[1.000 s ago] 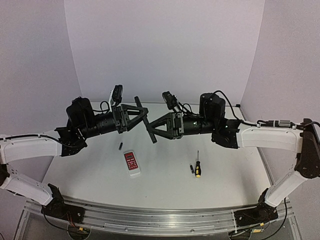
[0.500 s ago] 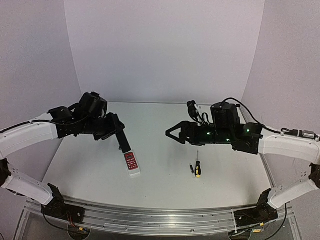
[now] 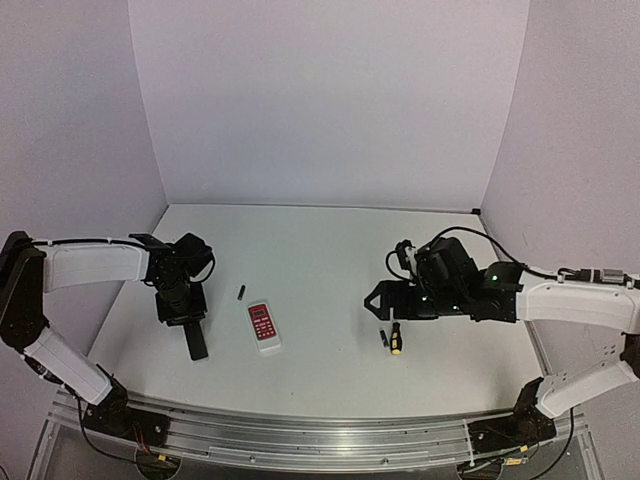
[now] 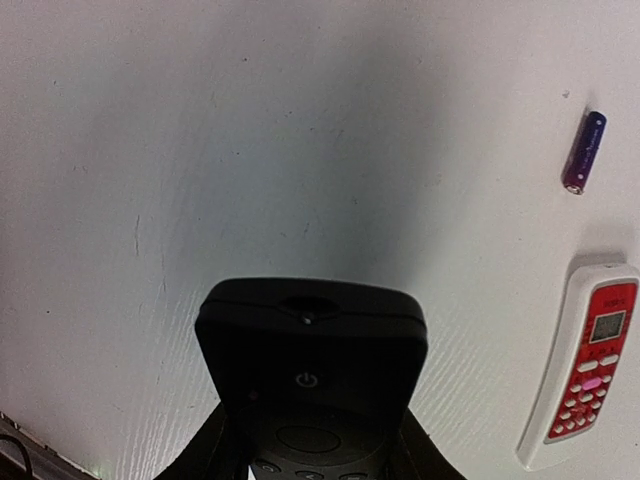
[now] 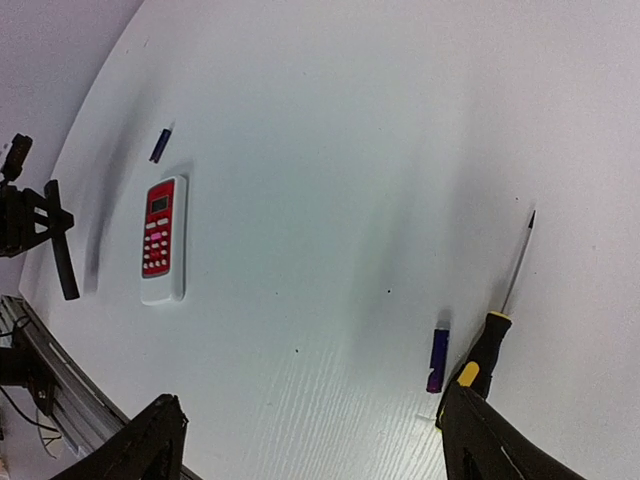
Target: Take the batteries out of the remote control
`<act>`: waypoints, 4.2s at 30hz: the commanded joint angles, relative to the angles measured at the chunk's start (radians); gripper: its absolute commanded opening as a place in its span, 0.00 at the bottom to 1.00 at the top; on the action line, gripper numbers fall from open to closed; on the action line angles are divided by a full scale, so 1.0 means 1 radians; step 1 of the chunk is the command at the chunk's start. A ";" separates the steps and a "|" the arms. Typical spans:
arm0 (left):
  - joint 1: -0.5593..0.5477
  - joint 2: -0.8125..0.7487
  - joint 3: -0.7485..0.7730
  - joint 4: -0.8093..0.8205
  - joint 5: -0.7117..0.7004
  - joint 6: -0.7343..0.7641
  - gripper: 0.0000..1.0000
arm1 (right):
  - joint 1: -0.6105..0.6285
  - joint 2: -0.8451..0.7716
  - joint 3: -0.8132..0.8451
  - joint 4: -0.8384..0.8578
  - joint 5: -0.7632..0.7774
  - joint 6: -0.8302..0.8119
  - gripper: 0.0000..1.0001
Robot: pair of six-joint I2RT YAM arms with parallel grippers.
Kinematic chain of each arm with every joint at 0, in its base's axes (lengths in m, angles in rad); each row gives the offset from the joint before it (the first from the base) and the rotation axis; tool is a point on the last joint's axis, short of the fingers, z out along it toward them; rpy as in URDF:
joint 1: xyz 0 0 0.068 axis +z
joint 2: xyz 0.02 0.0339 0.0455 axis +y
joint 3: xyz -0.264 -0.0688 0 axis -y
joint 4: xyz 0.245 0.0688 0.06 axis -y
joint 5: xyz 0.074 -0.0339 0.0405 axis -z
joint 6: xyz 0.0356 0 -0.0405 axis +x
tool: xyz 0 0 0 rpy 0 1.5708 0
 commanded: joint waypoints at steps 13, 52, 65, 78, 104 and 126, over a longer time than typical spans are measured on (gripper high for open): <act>0.024 0.140 -0.023 0.134 0.035 0.047 0.54 | 0.027 0.306 0.274 -0.077 -0.098 -0.194 0.82; 0.024 -0.473 -0.111 0.019 -0.078 -0.065 1.00 | 0.294 1.158 1.018 -0.157 0.195 -0.140 0.45; 0.024 -0.480 -0.124 0.255 -0.012 0.102 1.00 | 0.255 0.832 0.848 -0.172 0.018 -0.101 0.00; 0.025 -0.405 -0.103 0.276 0.105 0.161 1.00 | 0.231 0.620 0.655 -0.177 0.029 -0.069 0.15; 0.492 -0.710 -0.640 1.149 -0.267 0.465 1.00 | -0.797 -0.063 -0.422 0.404 0.059 -0.494 0.92; 0.494 0.179 -0.574 1.921 0.313 0.862 1.00 | -0.888 0.356 -0.423 0.865 -0.013 -0.557 0.96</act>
